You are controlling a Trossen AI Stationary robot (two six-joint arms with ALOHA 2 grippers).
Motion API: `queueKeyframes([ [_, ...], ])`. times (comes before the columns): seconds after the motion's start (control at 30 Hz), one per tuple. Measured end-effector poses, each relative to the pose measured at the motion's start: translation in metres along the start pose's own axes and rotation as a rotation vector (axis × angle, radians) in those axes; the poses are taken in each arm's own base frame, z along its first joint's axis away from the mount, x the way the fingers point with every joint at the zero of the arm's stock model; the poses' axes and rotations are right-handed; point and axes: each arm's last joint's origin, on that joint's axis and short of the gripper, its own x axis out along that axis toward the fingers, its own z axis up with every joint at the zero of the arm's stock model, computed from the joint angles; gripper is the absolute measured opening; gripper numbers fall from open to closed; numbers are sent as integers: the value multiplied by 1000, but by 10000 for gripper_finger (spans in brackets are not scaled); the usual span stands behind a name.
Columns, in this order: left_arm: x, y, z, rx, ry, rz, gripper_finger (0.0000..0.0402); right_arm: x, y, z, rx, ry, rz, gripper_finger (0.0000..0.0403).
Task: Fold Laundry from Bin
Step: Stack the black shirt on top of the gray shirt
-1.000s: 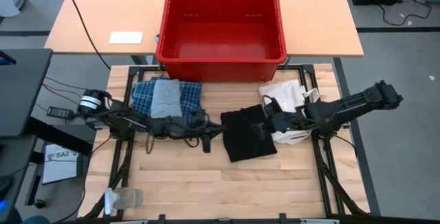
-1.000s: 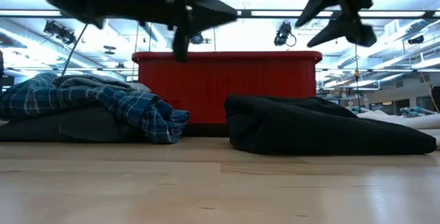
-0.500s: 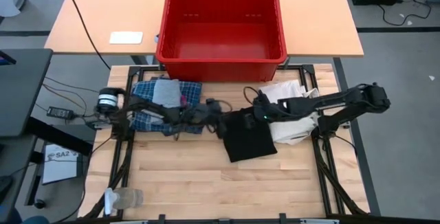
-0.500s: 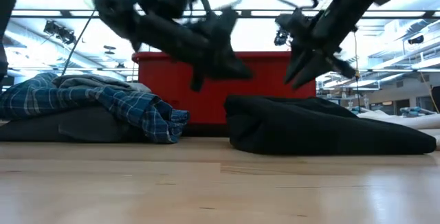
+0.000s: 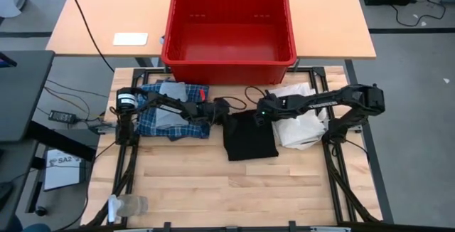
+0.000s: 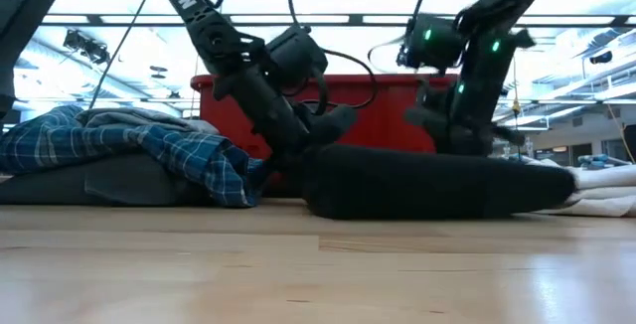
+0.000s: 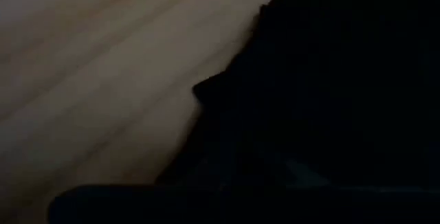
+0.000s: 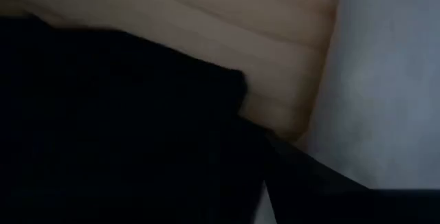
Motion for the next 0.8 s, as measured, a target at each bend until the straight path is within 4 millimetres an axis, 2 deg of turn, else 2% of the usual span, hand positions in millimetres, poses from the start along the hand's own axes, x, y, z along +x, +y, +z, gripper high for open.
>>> queueKeyframes([
  [0.1,-3,5,4,-76,19,17,32,12,-2,0,-18,18,-37,109],
  [0.2,-12,-1,9,-76,28,-37,32,10,1,0,-29,31,-1,109],
  [0.33,-40,-20,27,3,-51,-130,32,-14,-1,-1,-31,2,55,109],
  [0.53,-84,-30,33,-26,-35,-171,38,-58,-15,-2,14,26,186,121],
  [0.6,-95,-35,31,-49,-16,-175,57,-66,-19,-6,-8,50,220,141],
  [0.67,-97,-36,16,-38,82,-119,87,-72,-20,-12,-26,71,276,171],
  [0.8,-93,-41,-11,-69,201,-22,179,-67,-25,-31,-29,151,329,249],
])
